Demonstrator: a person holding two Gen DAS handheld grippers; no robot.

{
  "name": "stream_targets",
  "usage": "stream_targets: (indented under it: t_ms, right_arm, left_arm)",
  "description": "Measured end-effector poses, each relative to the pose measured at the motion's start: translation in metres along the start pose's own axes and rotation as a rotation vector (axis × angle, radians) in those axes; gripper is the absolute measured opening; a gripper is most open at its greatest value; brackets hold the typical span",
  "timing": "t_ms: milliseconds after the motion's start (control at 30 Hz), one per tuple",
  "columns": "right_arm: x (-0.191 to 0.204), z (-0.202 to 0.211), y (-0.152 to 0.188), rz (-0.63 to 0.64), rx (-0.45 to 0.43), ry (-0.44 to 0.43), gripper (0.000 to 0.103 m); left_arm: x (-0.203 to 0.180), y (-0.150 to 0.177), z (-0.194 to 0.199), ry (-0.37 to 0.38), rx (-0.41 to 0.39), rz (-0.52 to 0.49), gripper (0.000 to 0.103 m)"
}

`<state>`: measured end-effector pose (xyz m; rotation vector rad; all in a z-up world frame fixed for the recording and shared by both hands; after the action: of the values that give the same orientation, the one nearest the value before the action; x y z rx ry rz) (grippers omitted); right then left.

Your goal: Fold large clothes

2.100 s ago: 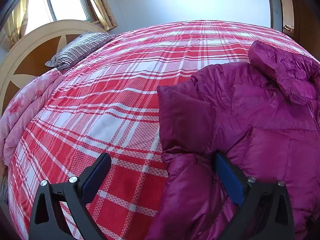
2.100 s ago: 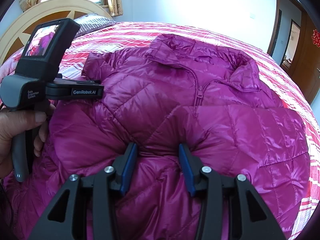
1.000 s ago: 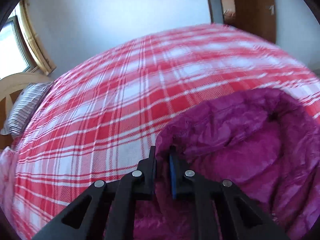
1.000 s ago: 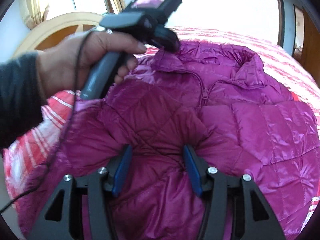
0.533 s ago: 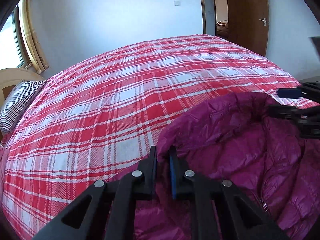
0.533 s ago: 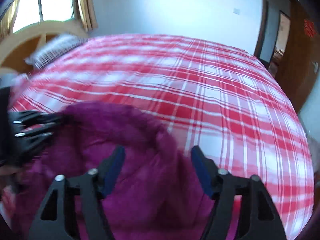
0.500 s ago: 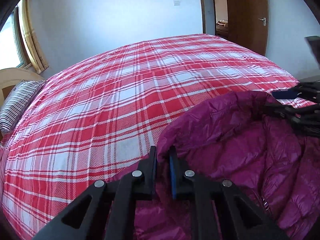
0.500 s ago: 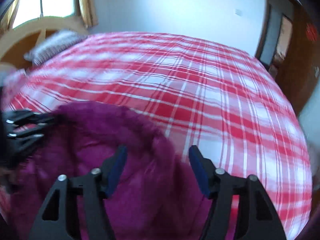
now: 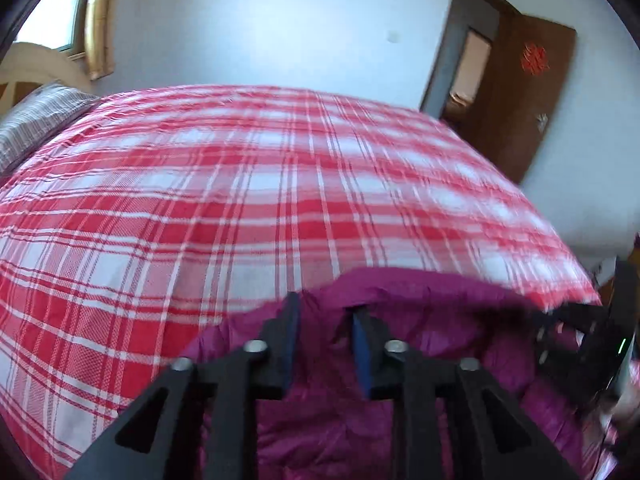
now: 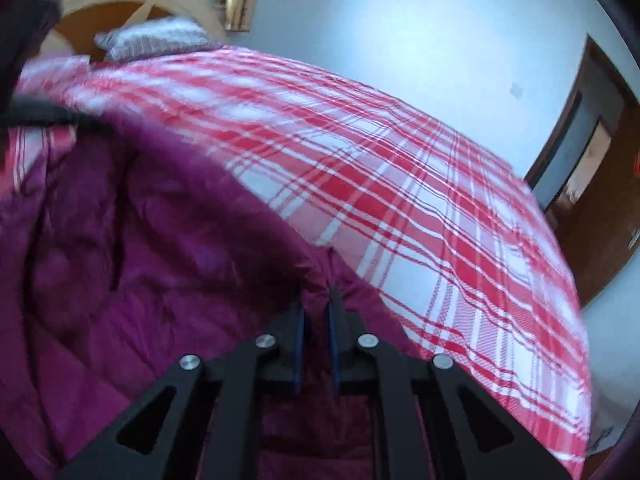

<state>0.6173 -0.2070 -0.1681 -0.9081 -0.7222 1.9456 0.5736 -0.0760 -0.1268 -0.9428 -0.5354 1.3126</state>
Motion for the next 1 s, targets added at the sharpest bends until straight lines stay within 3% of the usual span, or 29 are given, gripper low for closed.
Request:
stream_targets:
  t_ms: [67,200,300,367,433,500,600,700,800,867,900,933,1000]
  right_arm:
    - [-0.001,-0.004,0.003,0.007,0.015,0.021,0.013]
    - [-0.010,-0.010,0.009,-0.047,0.034,0.027,0.013]
    - [-0.016,-0.010,0.013,-0.079,0.030,0.021,0.013]
    - [-0.016,-0.011,0.014,-0.081,0.020,0.020,0.013]
    - [-0.013,-0.008,0.014,-0.072,0.006,0.028,0.013]
    - [-0.011,-0.009,0.014,-0.066,0.010,0.034,0.013]
    - [-0.013,-0.012,0.017,-0.084,0.020,0.026,0.013]
    - [-0.013,-0.012,0.017,-0.088,0.015,0.028,0.013]
    - [-0.013,-0.012,0.017,-0.087,0.009,0.034,0.013]
    - [-0.012,-0.012,0.017,-0.079,0.004,0.043,0.013]
    - [-0.012,-0.012,0.017,-0.072,-0.001,0.052,0.013]
    - [-0.011,-0.011,0.017,-0.065,-0.004,0.057,0.013]
    - [-0.010,-0.009,0.017,-0.061,-0.016,0.061,0.013]
  left_arm:
    - [-0.005,-0.012,-0.005,-0.031,-0.016,-0.026,0.036]
    - [-0.005,-0.028,-0.002,0.028,-0.055,0.096,0.037]
    - [-0.007,-0.031,-0.010,-0.050,-0.055,0.021,0.041]
    - [-0.004,-0.038,-0.012,-0.037,-0.064,0.035,0.042]
    - [-0.001,-0.038,-0.011,-0.021,-0.061,0.083,0.051]
    - [-0.002,-0.025,-0.012,-0.036,-0.012,0.092,0.051]
    - [-0.018,0.009,-0.008,0.061,0.117,0.132,0.051]
    - [-0.030,0.017,0.015,0.057,0.085,0.067,0.052]
    - [-0.039,-0.003,0.042,0.059,-0.045,0.018,0.052]
    - [-0.037,-0.036,0.047,-0.005,-0.149,-0.029,0.061]
    - [-0.034,-0.050,0.043,-0.042,-0.190,-0.052,0.077]
    - [-0.029,-0.061,0.035,-0.085,-0.214,-0.076,0.085]
    - [-0.013,-0.072,-0.002,-0.185,-0.186,-0.123,0.085]
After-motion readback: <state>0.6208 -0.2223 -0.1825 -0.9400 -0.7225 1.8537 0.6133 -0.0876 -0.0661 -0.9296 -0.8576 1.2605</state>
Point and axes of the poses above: each gripper's, at about its wrist camera, not at the fingertips, and z roughly against the way its jaws point, x to its left, y to its underside, the point moved 8 cm from there along -z, roughly the way its jaws point, and after that the axes turned 8 degrees about -x, right-handed, at the moved point
